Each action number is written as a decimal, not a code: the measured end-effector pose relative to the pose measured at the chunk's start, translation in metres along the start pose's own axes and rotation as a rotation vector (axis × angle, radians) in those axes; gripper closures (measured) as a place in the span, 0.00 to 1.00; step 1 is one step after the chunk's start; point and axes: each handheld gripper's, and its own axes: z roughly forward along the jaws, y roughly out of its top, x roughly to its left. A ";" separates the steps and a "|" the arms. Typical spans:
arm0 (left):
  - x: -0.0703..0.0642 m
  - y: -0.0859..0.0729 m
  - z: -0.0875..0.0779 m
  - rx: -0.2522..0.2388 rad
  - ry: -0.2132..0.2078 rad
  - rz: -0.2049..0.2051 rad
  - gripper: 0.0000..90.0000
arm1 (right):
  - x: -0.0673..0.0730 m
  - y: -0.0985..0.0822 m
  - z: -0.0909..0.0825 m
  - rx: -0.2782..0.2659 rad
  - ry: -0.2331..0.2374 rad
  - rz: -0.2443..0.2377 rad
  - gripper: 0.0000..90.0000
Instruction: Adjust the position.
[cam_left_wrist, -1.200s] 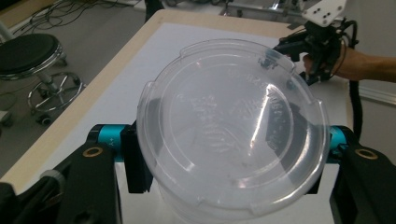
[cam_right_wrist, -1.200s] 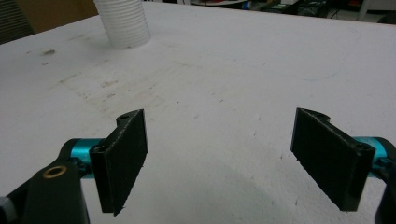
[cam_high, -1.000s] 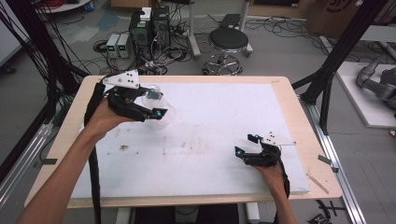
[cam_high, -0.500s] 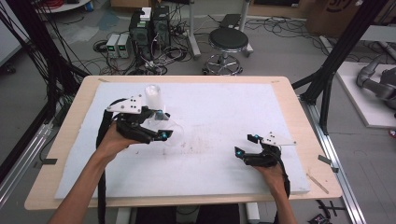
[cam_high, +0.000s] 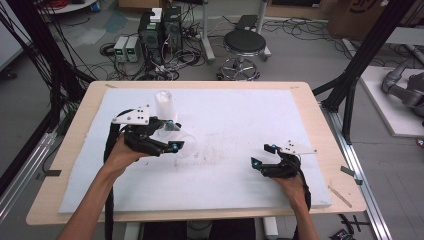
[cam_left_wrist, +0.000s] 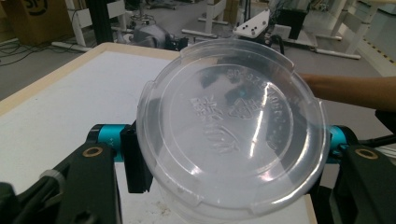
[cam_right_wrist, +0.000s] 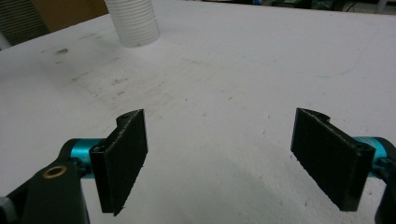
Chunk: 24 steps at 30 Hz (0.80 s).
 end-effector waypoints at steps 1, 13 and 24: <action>0.001 0.000 -0.001 0.000 -0.001 0.002 0.41 | -0.001 0.000 0.000 0.003 0.008 0.004 0.21; 0.007 -0.002 -0.001 -0.053 -0.046 0.005 0.41 | 0.008 0.022 -0.007 -0.016 0.156 -0.049 0.21; 0.003 0.007 0.014 -0.108 -0.111 0.027 0.41 | 0.027 0.073 -0.002 -0.076 0.327 -0.160 0.21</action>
